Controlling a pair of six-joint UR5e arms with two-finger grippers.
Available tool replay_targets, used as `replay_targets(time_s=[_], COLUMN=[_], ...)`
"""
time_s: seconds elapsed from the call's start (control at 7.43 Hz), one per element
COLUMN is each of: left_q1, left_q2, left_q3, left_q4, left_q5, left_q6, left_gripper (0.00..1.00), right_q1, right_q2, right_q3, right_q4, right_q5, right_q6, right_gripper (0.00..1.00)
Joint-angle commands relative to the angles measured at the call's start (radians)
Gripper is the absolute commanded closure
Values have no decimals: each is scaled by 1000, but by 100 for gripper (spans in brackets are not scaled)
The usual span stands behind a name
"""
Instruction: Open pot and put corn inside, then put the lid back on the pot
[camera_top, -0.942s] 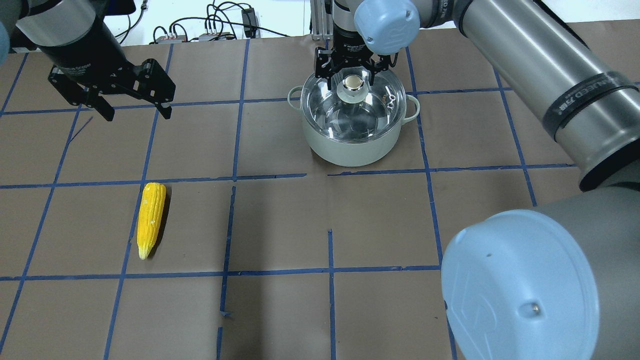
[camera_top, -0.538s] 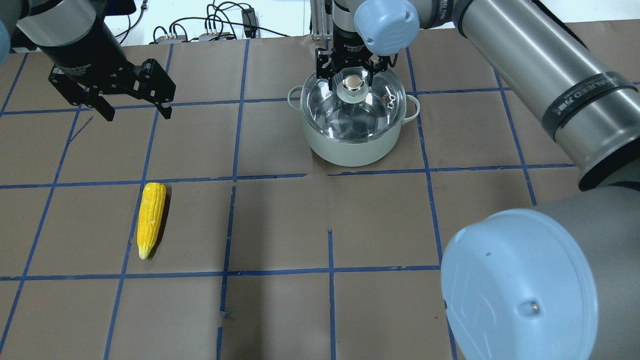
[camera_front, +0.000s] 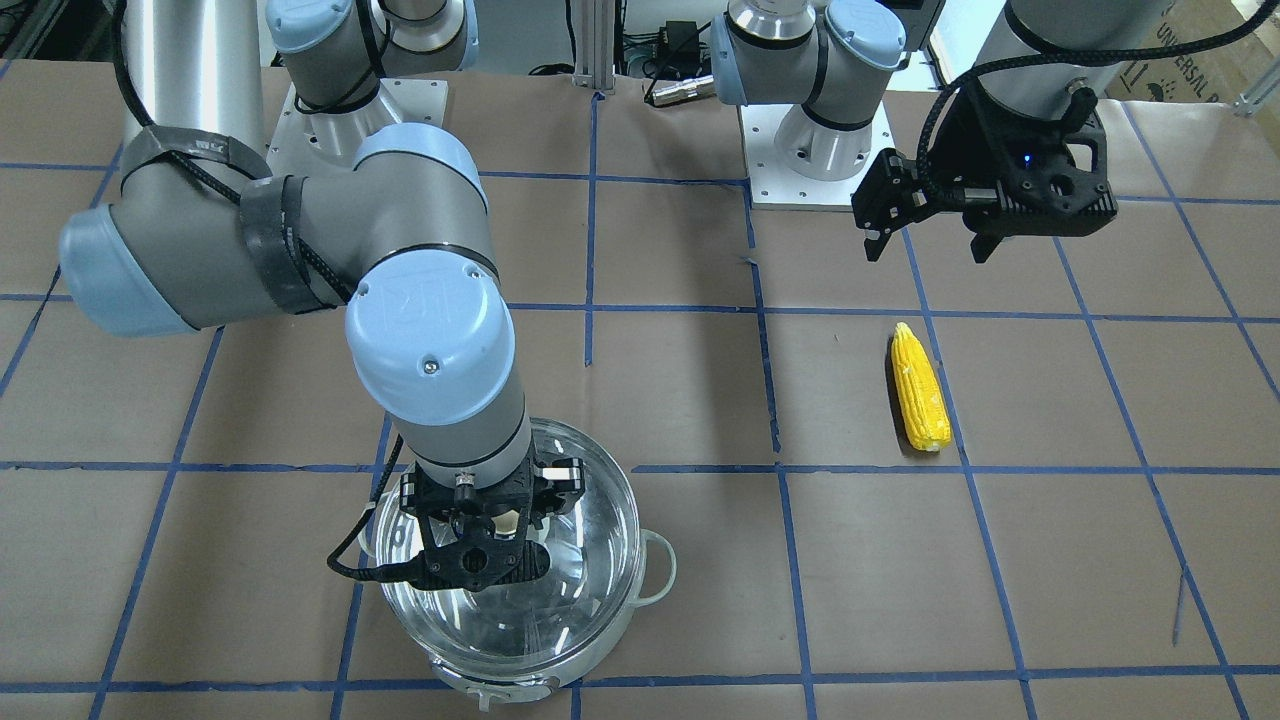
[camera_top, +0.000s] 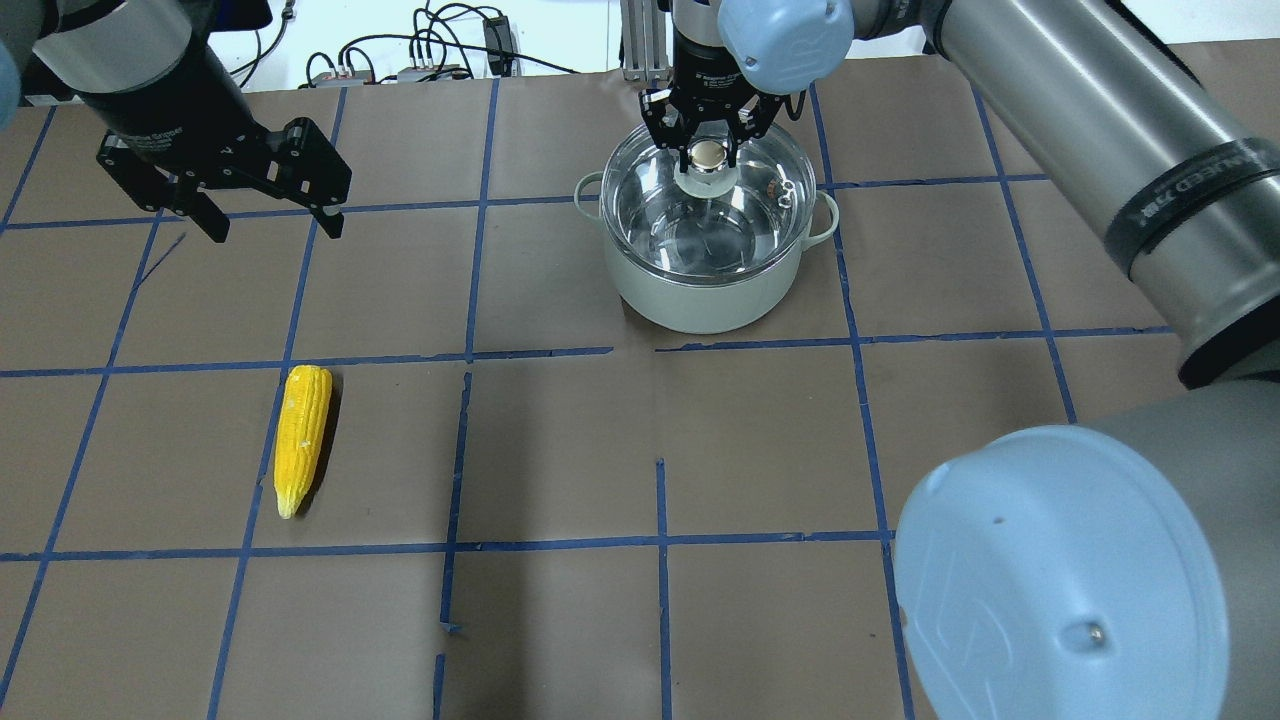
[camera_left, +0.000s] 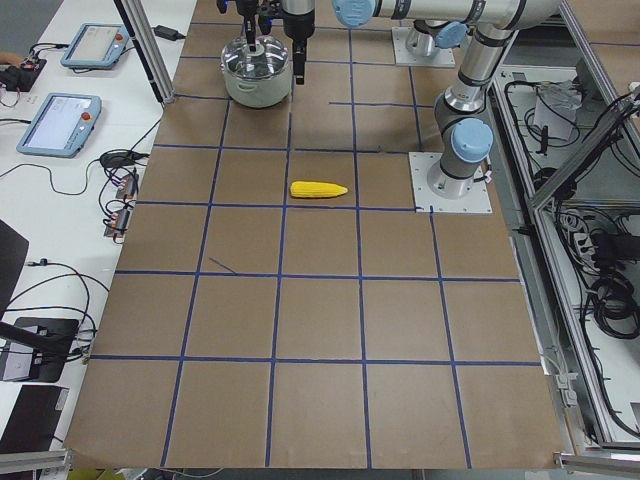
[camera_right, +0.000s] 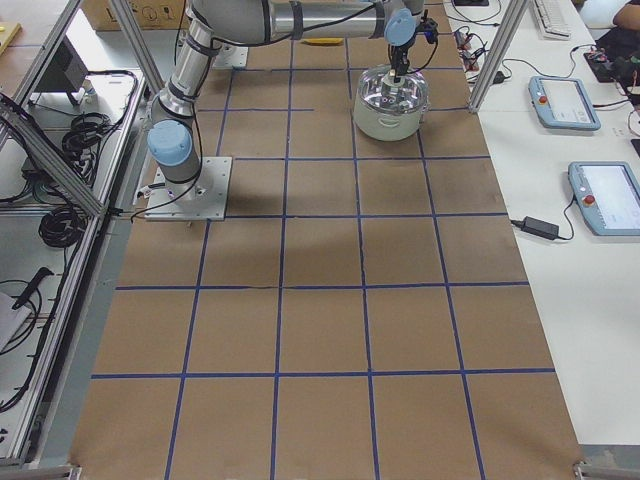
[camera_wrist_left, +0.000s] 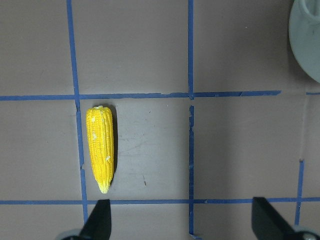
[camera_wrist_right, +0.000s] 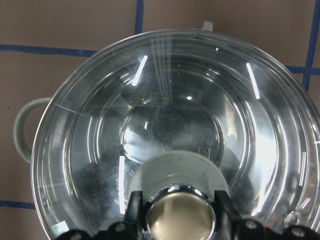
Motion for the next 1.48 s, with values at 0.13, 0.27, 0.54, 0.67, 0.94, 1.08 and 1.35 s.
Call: replay_targets(time_s=[0.13,0.27,0.54,0.67,0.94,1.08,1.35], left_q1=[0,2,30,82,179,204,259], left_q2=[10,18,10,10,0,-37,-128], left_q3=[-6,-20,-148,-246,-420,-472,-495], left_q4=[-3,-11,40,211,351,462,549], left_q5=[-1,-6,-11,-18,-21,-21,-18], left_q6=[5,21,118,171,203,226,385], left_gripper=[0,0,0,0,0,0,0], right_q1=[-66,-127,-203,-232,-260,-258,-260], right_q2=[-176,-248,-377,-434,-497,-489,-469], right_q3=[24,58,188,261,372,386,383], right_q4=[161,228,255,250,204,174,151], right_q5=[0,8,-1,2,5,4,4], right_q6=[-103,-136,-217,-232,-234,-233,-234], right_gripper=[71,71,72,73,74,74,73])
